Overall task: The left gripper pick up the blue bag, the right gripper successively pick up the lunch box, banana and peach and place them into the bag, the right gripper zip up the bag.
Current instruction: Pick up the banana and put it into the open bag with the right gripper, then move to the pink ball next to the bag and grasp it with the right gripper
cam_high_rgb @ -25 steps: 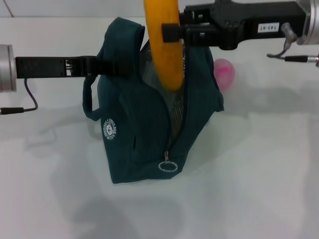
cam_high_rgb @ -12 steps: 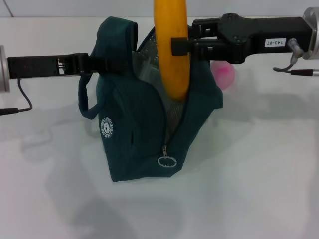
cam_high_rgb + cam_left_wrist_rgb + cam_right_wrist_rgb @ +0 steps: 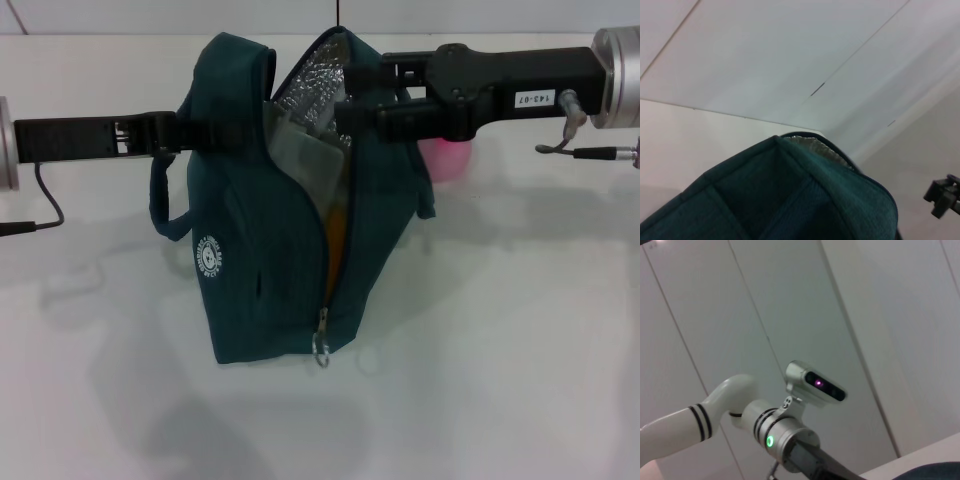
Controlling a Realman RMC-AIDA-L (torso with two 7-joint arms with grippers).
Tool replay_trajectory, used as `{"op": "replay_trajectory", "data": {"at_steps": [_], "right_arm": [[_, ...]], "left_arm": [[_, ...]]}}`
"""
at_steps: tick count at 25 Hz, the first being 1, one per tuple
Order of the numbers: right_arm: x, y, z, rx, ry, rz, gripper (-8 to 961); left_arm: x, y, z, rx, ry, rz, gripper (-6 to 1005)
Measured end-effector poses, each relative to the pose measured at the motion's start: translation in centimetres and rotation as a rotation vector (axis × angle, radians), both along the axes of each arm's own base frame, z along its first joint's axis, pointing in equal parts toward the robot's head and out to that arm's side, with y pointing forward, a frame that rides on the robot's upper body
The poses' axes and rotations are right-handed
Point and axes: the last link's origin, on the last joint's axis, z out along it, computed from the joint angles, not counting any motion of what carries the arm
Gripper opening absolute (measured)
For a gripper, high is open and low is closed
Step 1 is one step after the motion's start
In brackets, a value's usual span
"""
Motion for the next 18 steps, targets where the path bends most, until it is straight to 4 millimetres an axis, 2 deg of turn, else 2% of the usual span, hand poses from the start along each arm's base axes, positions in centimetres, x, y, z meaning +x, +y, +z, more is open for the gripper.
{"op": "replay_trajectory", "data": {"at_steps": [2, 6, 9, 13, 18], "right_arm": [[0.2, 0.1, 0.1, 0.010, 0.002, -0.013, 720], [0.8, 0.4, 0.8, 0.044, 0.024, -0.043, 721], [1.7, 1.2, 2.1, 0.105, 0.040, -0.089, 721], [3.9, 2.8, 3.8, 0.219, -0.010, -0.175, 720], [7.0, 3.7, 4.5, 0.372, -0.075, -0.254, 720]], "left_arm": [[0.0, 0.0, 0.0, -0.001, 0.000, 0.000, 66], [0.0, 0.0, 0.0, -0.004, -0.001, -0.002, 66], [0.0, -0.1, 0.0, -0.004, 0.000, -0.003, 66], [0.0, -0.1, 0.0, -0.004, 0.000, -0.003, 66], [-0.1, -0.2, -0.1, -0.007, -0.003, 0.002, 66]]}}
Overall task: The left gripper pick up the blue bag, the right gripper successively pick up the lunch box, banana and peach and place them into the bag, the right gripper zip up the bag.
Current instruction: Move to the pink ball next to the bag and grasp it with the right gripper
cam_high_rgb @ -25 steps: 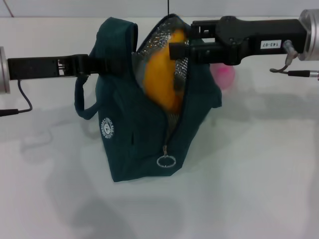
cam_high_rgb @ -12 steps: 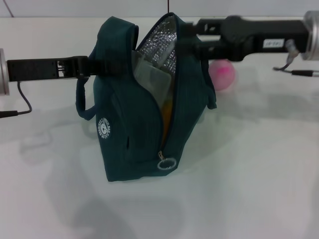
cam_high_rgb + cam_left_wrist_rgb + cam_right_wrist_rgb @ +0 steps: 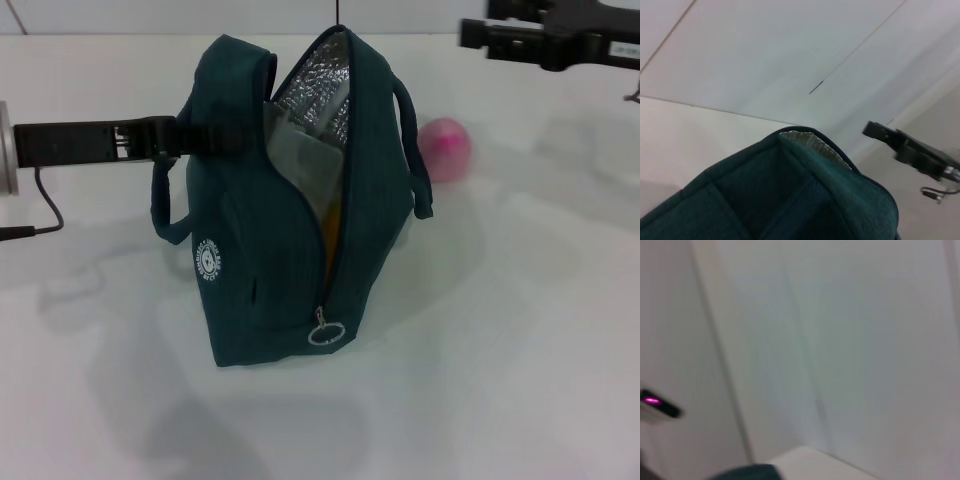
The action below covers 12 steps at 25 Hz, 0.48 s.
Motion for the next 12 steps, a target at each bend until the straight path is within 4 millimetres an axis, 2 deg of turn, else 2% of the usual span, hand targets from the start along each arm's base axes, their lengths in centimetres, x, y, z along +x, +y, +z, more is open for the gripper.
{"op": "replay_trajectory", "data": {"at_steps": [5, 12], "right_arm": [[2.8, 0.4, -0.8, 0.094, -0.073, -0.090, 721], [5.4, -0.9, -4.3, 0.152, -0.184, -0.086, 720]], "left_arm": [[-0.1, -0.1, 0.0, 0.000, 0.000, 0.004, 65], [-0.2, -0.1, -0.1, -0.001, -0.002, 0.006, 64]]}}
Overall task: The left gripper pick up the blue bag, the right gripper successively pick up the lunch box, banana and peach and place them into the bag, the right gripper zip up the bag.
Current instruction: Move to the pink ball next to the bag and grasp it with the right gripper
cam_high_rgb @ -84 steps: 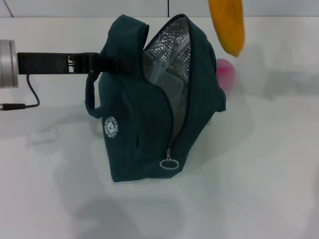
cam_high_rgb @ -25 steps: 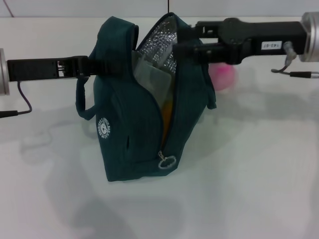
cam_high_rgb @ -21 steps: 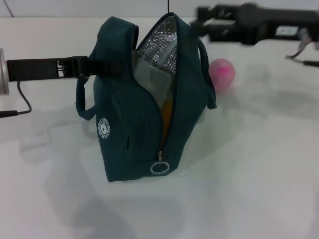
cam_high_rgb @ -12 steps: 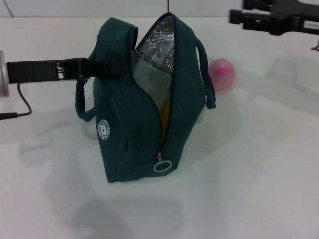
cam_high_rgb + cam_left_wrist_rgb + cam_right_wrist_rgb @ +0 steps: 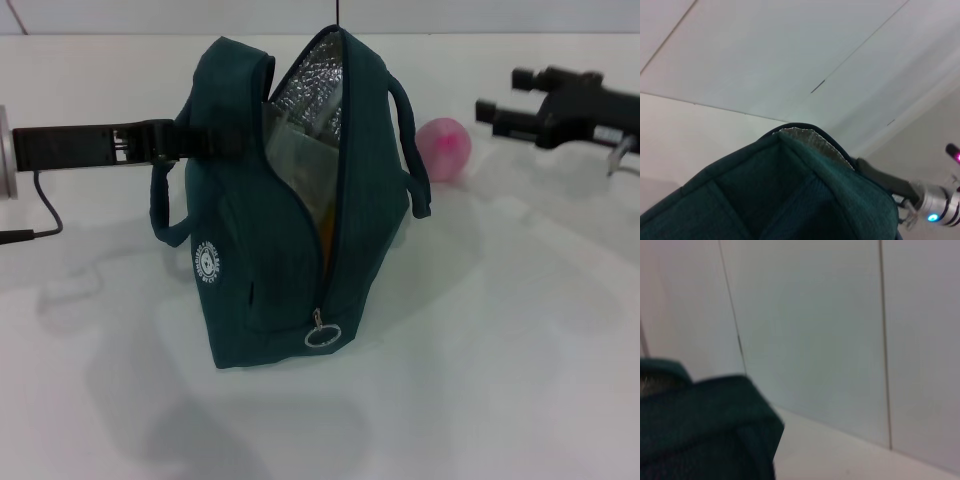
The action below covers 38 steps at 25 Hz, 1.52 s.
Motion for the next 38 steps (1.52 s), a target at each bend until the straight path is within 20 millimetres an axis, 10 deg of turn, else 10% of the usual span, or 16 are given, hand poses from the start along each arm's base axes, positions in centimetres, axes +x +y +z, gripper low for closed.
{"op": "replay_trajectory", "data": {"at_steps": [18, 38], "right_arm": [[0.0, -0.5, -5.2, -0.074, -0.085, 0.007, 716], [0.1, 0.6, -5.0, 0.022, -0.129, -0.007, 815]], "left_arm": [[-1.0, -0.7, 0.2, 0.015, -0.029, 0.037, 64], [-1.4, -1.0, -0.1, 0.003, -0.042, 0.061, 64]]}}
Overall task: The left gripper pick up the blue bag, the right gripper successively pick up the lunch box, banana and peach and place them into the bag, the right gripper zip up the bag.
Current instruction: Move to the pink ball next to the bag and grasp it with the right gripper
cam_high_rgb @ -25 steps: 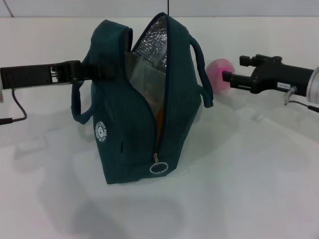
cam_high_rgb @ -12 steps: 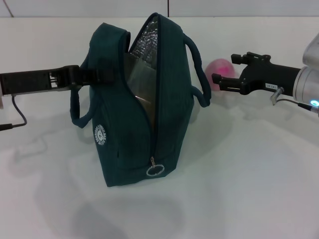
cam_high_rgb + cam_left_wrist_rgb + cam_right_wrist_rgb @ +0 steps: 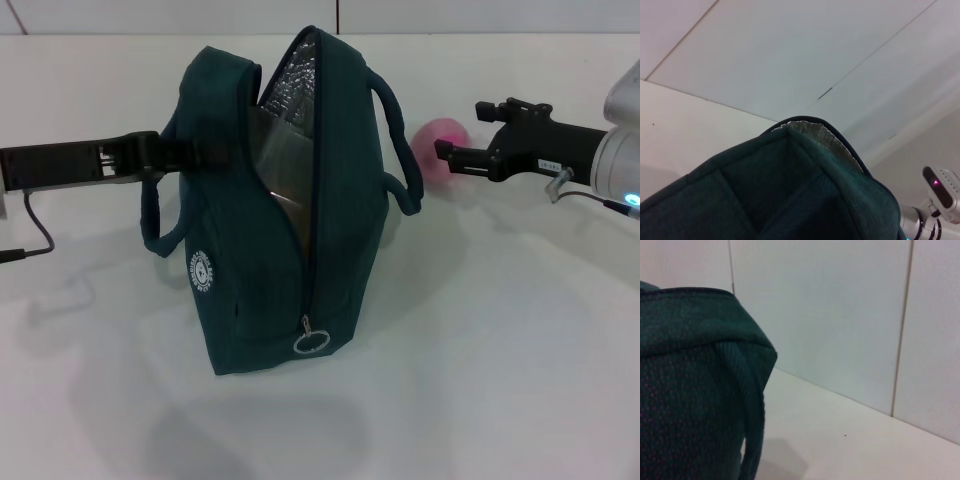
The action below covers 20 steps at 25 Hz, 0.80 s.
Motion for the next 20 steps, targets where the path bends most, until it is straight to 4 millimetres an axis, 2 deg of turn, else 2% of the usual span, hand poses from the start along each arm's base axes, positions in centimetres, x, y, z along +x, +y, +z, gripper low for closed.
{"op": "replay_trajectory", "data": {"at_steps": [6, 20], "right_arm": [[-0.4, 0.9, -0.6, -0.004, -0.018, -0.026, 812], [-0.2, 1.0, -1.3, -0.016, -0.039, -0.057, 808]], "left_arm": [[0.1, 0.0, -0.1, -0.001, -0.004, 0.001, 64], [0.3, 0.2, -0.5, -0.007, -0.023, -0.002, 64]]}}
